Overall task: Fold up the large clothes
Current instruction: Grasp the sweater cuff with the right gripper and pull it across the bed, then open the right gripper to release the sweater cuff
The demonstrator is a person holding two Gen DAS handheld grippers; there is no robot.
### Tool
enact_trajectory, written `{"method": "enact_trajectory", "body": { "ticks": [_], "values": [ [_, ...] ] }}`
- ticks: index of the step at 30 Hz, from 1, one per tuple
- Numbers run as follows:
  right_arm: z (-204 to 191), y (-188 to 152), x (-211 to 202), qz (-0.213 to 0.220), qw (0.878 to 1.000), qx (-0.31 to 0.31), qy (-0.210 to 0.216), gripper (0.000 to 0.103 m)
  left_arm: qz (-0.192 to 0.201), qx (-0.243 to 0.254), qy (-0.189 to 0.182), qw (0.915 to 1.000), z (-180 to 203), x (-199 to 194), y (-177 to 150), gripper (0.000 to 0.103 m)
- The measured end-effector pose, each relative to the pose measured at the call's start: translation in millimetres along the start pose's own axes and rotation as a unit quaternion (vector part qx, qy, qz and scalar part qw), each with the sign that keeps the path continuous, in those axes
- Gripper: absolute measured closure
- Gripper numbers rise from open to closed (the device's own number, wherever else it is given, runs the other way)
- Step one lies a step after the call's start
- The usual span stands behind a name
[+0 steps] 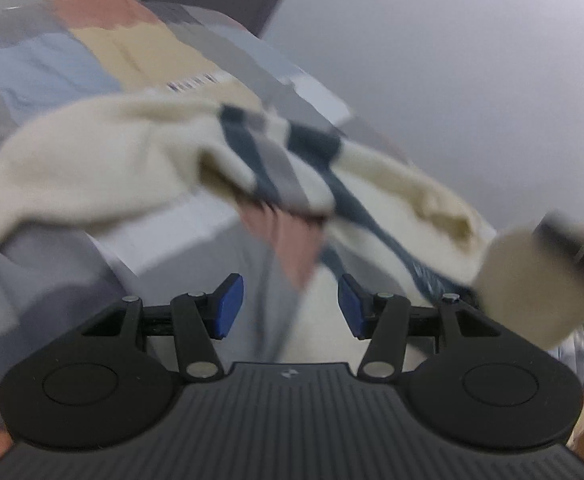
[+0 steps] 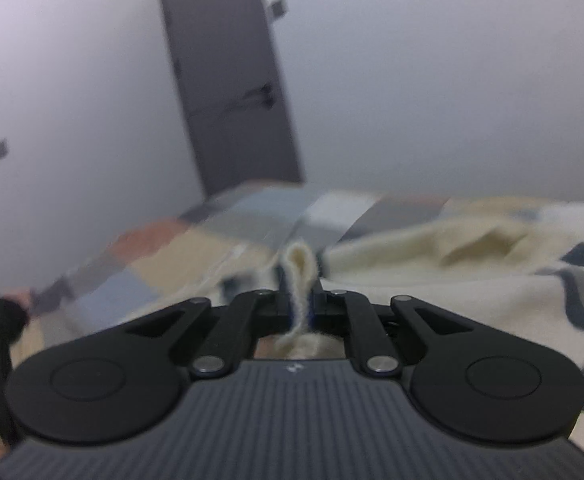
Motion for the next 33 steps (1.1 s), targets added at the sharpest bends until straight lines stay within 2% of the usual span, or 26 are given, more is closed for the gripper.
{"method": "enact_trajectory", "body": {
  "ticks": [3,7,10,11,12,14,18,20,22,24,26,29,31,33],
  "values": [
    [-1.7,-31.3,28.7,-0.049,0.998,0.028,0.013,0.092,-0.007,-0.028,-0.009,0.9995,-14.7,2.5,12.2,0.044],
    [-1.7,-58.4,35.4,-0.087,0.994,0.061,0.014,0.09,0.008,-0.038,-0.005,0.9992,-27.0,0.4,24.5,0.044],
    [-5.5,-63.8,28.9,-0.115,0.991,0.057,0.026,0.07,0.012,-0.033,-0.021,0.9992,-23.6,-0.9,27.1,0.044],
    [-6.3,-63.8,24.2,-0.122,0.991,0.053,0.035,0.05,0.014,-0.028,-0.025,0.9992,-20.6,-1.8,27.1,0.044],
    [-6.1,-66.0,18.3,-0.125,0.99,0.053,0.043,0.036,0.018,-0.021,-0.028,0.9992,-17.0,-3.0,27.0,0.044],
    [-4.5,-62.4,7.7,-0.121,0.989,0.058,0.06,0.029,0.029,-0.002,-0.036,0.9989,-8.8,-6.3,26.1,0.042],
    [16.2,-51.9,-19.7,-0.1,0.991,0.065,0.058,0.028,0.045,0.021,-0.047,0.9977,5.7,-12.6,24.0,0.041],
    [39.8,-45.9,-24.5,-0.084,0.994,0.067,0.033,0.028,0.043,0.033,-0.056,0.997,12.1,-15.3,19.1,0.04],
    [73.2,-35.9,-32.7,-0.064,0.995,0.075,-0.01,0.028,0.033,0.047,-0.063,0.9964,19.9,-14.4,10.8,0.039],
    [115.3,-25.8,-38.3,-0.047,0.994,0.074,-0.072,0.028,0.021,0.062,-0.062,0.9959,28.2,-9.7,0.1,0.039],
    [160.8,-21.1,-42.0,-0.037,0.986,0.09,-0.139,0.028,0.004,0.08,-0.064,0.9947,37.8,-2.9,-12.3,0.039],
    [223.5,-26.8,-43.3,-0.034,0.97,0.126,-0.207,0.028,-0.02,0.101,-0.067,0.9925,49.9,8.1,-28.8,0.039],
    [252.0,-36.7,-39.5,-0.037,0.962,0.141,-0.231,0.028,-0.037,0.111,-0.072,0.9905,56.4,17.3,-38.7,0.039],
    [270.5,-49.7,-30.7,-0.045,0.959,0.161,-0.228,0.028,-0.046,0.122,-0.068,0.9892,61.3,25.9,-45.3,0.039]
  ]
}}
Point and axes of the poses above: each gripper's, at about its wrist camera, not at the fingertips, and x roughly the way its jaws point, z to its right, y to its top, the point moved 9 cm from there along x, roughly the way its jaws point, and after that the axes turned 4 degrees about y, right-handed, at the moved point
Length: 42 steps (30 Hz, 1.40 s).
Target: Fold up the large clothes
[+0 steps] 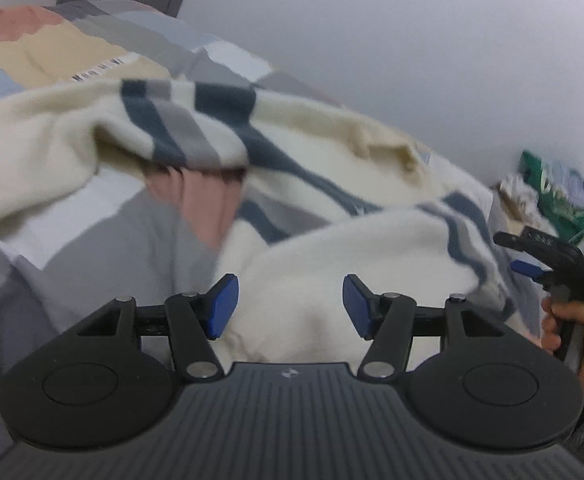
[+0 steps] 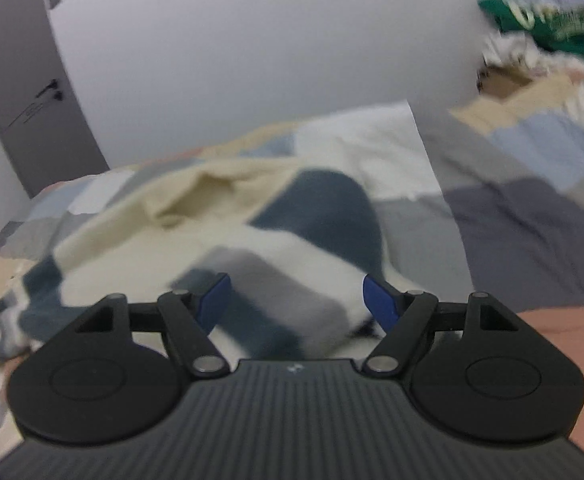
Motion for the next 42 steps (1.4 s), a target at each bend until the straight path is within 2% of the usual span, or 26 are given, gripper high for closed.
{"method": "enact_trajectory", "body": {
  "ticks": [3,5,7,9,11,16,17,20,26,29,31,33,34,35,42],
  "values": [
    [8.8,-14.9,29.9,-0.03,0.999,0.026,0.013,0.027,-0.007,0.008,0.006,0.9999,5.3,12.9,-1.9,0.039],
    [5.7,-20.2,41.8,-0.036,0.999,0.012,0.019,0.03,-0.007,0.018,0.011,0.9998,8.9,20.2,-2.0,0.039],
    [0.0,-21.7,52.5,-0.038,0.999,-0.019,0.016,0.051,-0.007,0.031,0.017,0.9994,12.4,25.7,-2.4,0.039],
    [-2.0,-19.9,58.8,-0.034,0.998,-0.049,0.003,0.076,-0.006,0.042,0.018,0.9989,16.3,28.3,-3.7,0.039],
    [0.9,-14.3,54.7,-0.017,0.998,-0.053,0.001,0.084,-0.006,0.054,0.015,0.9984,20.7,29.7,-5.1,0.039],
    [37.5,14.3,40.5,0.046,0.998,-0.012,-0.042,0.086,0.007,0.089,0.008,0.996,35.0,36.1,-6.5,0.039],
    [48.0,15.1,41.7,0.047,0.997,-0.008,-0.055,0.086,0.005,0.095,0.009,0.9955,37.1,40.9,-9.3,0.039],
    [74.7,6.0,56.2,0.026,0.997,0.016,-0.073,0.086,-0.039,0.109,0.009,0.9933,41.0,62.1,-25.7,0.039],
    [71.2,2.7,56.6,0.021,0.997,0.003,-0.07,0.083,-0.044,0.099,0.006,0.9942,37.4,67.2,-26.6,0.039],
    [71.1,3.6,48.3,0.023,0.998,0.018,-0.057,0.075,-0.043,0.069,-0.005,0.9967,29.5,63.6,-21.3,0.039],
    [68.6,2.5,41.8,0.021,0.998,0.016,-0.055,0.06,-0.036,0.045,-0.004,0.9983,22.5,59.5,-15.0,0.039],
    [66.3,2.0,30.8,0.024,0.998,0.013,-0.049,0.036,-0.024,0.021,0.002,0.9995,14.2,52.5,-8.2,0.038],
    [64.7,3.0,25.0,0.03,0.999,0.013,-0.043,0.031,-0.019,0.011,0.005,0.9998,10.5,49.8,-5.1,0.037],
    [62.3,3.5,17.0,0.038,0.999,0.017,-0.031,0.022,-0.014,0.0,0.008,0.9999,6.2,47.1,-2.2,0.037],
    [34.6,-4.3,-26.5,0.03,0.999,0.027,0.014,0.02,0.017,-0.057,0.061,0.9964,-27.7,30.8,14.3,0.034]
  ]
}}
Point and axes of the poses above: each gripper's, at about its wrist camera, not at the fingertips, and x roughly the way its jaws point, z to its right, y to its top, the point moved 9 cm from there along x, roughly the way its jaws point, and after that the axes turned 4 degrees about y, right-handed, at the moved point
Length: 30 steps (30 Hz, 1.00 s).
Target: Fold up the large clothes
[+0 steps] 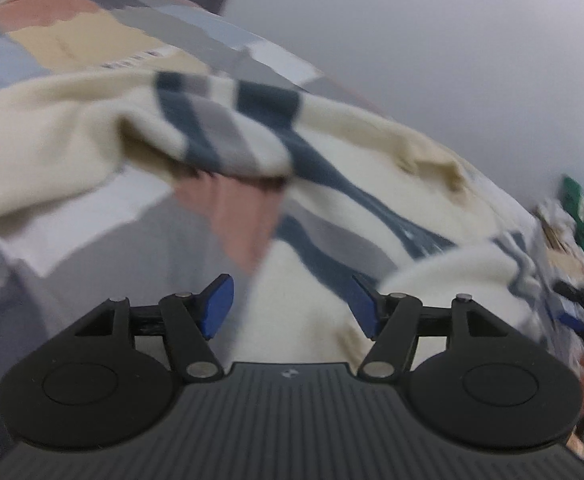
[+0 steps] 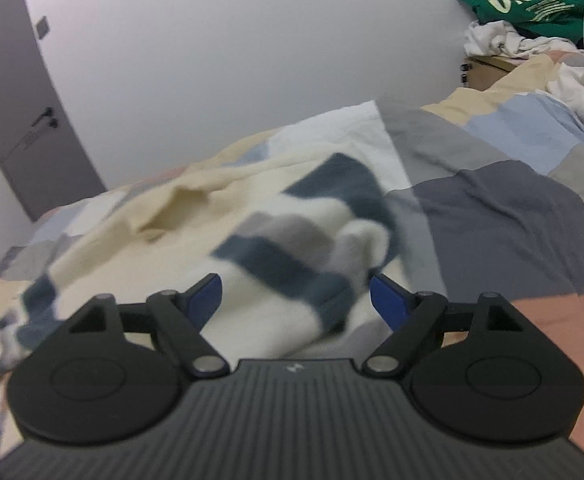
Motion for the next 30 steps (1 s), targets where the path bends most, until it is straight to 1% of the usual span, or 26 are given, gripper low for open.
{"method": "enact_trajectory", "body": {
  "ticks": [3,5,6,8,9,11,12,15,16,17,19,21,23,25,26,27,30],
  "values": [
    [-14.2,-3.1,-11.6,-0.001,1.0,0.005,0.011,0.02,0.013,-0.041,0.019,0.9989,-20.0,-5.0,9.5,0.034],
    [-21.1,-6.0,-13.6,-0.004,1.0,0.002,0.014,0.02,0.026,-0.075,0.028,0.9965,-36.9,-10.6,15.9,0.034],
    [-24.3,-8.0,-13.8,-0.006,1.0,-0.001,0.013,0.02,0.037,-0.093,0.038,0.9942,-47.7,-15.0,20.9,0.034],
    [-29.6,-12.6,-13.0,-0.011,1.0,-0.006,0.008,0.02,0.057,-0.135,0.042,0.9883,-68.9,-22.9,31.8,0.034],
    [-31.6,-15.3,-12.3,-0.013,1.0,-0.007,0.006,0.02,0.067,-0.17,0.035,0.9825,-81.1,-26.7,36.4,0.034],
    [-35.2,-20.5,-10.8,-0.019,1.0,-0.006,0.005,0.02,0.074,-0.251,0.013,0.9652,-108.1,-30.9,41.4,0.034],
    [-36.5,-22.8,-10.1,-0.022,1.0,-0.005,0.005,0.02,0.076,-0.279,0.006,0.9572,-119.5,-31.9,42.8,0.034],
    [-40.0,-30.8,-9.2,-0.03,1.0,-0.006,0.003,0.02,0.085,-0.36,-0.008,0.9289,-150.3,-33.5,42.8,0.034],
    [-41.1,-33.6,-8.7,-0.034,0.999,-0.007,0.002,0.02,0.085,-0.388,-0.012,0.9176,-159.7,-32.6,41.3,0.034],
    [-41.3,-36.1,-8.0,-0.038,0.999,-0.006,0.001,0.02,0.085,-0.412,-0.016,0.9071,-166.6,-31.3,38.7,0.034],
    [-41.6,-40.9,-6.3,-0.045,0.999,-0.002,-0.001,0.02,0.074,-0.449,-0.025,0.8899,-176.7,-27.0,31.9,0.034],
    [-41.9,-44.5,-4.5,-0.052,0.999,0.001,-0.001,0.02,0.078,-0.469,-0.025,0.8793,-186.1,-24.4,31.1,0.034],
    [-42.7,-46.7,-3.2,-0.055,0.998,0.003,-0.002,0.02,0.083,-0.482,-0.014,0.8721,-196.0,-22.3,33.5,0.034],
    [-43.0,-48.0,-1.9,-0.057,0.998,0.006,-0.001,0.02,0.078,-0.5,-0.015,0.8623,-201.8,-18.0,32.5,0.034],
    [-43.1,-49.0,-1.1,-0.059,0.998,0.009,0.001,0.02,0.082,-0.505,-0.011,0.8593,-205.0,-18.4,32.7,0.034],
    [-42.8,-50.3,-0.1,-0.061,0.998,0.014,0.003,0.02,0.087,-0.505,-0.006,0.8588,-207.2,-18.9,34.2,0.034],
    [-40.7,-54.8,4.1,-0.071,0.997,0.035,0.007,0.02,0.099,-0.488,0.015,0.8672,-213.5,-19.6,42.3,0.036]
  ]
}}
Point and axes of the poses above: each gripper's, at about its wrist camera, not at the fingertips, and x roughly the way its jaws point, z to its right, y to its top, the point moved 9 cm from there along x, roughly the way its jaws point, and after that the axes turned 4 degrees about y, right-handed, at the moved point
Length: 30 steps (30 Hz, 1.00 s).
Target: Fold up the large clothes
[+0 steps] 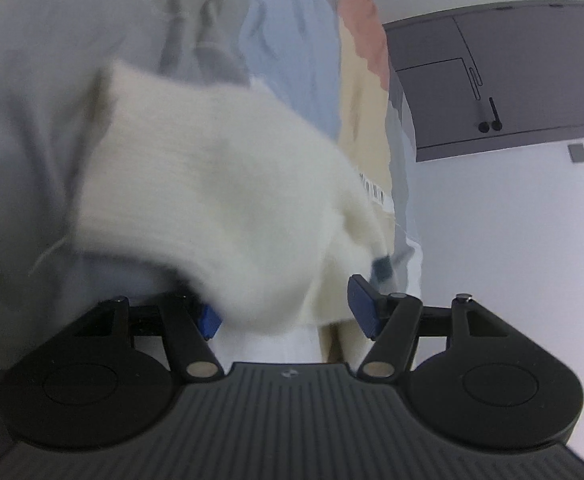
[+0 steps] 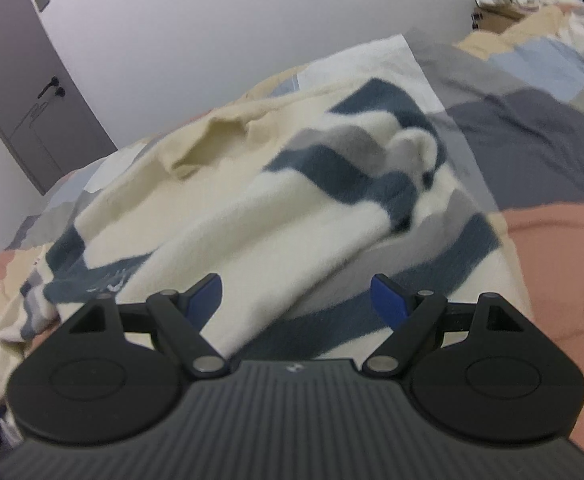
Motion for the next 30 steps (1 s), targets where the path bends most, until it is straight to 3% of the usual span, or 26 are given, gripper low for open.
{"method": "enact_trajectory", "body": {
  "ticks": [3,5,7,9,12,15,17,20,22,24,27,30],
  "values": [
    [2.2,-3.8,4.4,-0.009,1.0,0.018,0.004,0.02,0.059,0.026,0.022,0.9977,6.3,-2.3,18.0,0.036],
    [2.7,-4.3,5.6,-0.012,1.0,0.018,0.002,0.02,0.097,0.029,0.035,0.9943,12.3,-4.4,35.7,0.045],
    [2.7,-0.8,4.9,-0.008,1.0,0.016,-0.001,0.02,0.119,0.043,0.058,0.9902,21.0,-1.6,53.7,0.075],
    [2.4,4.2,4.6,-0.005,1.0,0.017,-0.004,0.02,0.135,0.08,0.094,0.9831,32.6,2.7,71.1,0.093],
    [1.2,9.9,6.5,-0.003,1.0,0.019,-0.001,0.02,0.159,0.134,0.124,0.9702,52.8,3.1,87.7,0.094],
    [1.8,12.4,11.1,-0.007,1.0,0.026,-0.001,0.02,0.171,0.182,0.13,0.9595,74.1,-0.5,89.8,0.094],
    [1.8,12.3,13.9,-0.009,1.0,0.023,-0.003,0.02,0.178,0.221,0.124,0.9509,93.3,-4.3,83.9,0.094],
    [-1.1,14.5,15.4,-0.01,1.0,-0.005,-0.013,0.02,0.167,0.277,0.081,0.9428,127.0,-9.2,63.9,0.094],
    [-9.0,19.4,9.3,0.006,0.999,-0.048,-0.018,0.02,0.173,0.319,0.075,0.9289,148.3,-15.8,41.4,0.094],
    [-14.9,23.9,2.1,0.019,0.996,-0.08,-0.018,0.02,0.178,0.373,0.058,0.9088,175.5,-22.9,14.6,0.094],
    [-12.8,27.1,-5.2,0.025,0.996,-0.08,-0.01,0.02,0.188,0.434,0.025,0.8809,218.9,-36.5,-27.3,0.094],
    [-3.8,29.5,-9.7,0.025,0.998,-0.058,-0.003,0.02,0.185,0.469,-0.029,0.8629,267.9,-57.4,-79.0,0.094]
  ]
}}
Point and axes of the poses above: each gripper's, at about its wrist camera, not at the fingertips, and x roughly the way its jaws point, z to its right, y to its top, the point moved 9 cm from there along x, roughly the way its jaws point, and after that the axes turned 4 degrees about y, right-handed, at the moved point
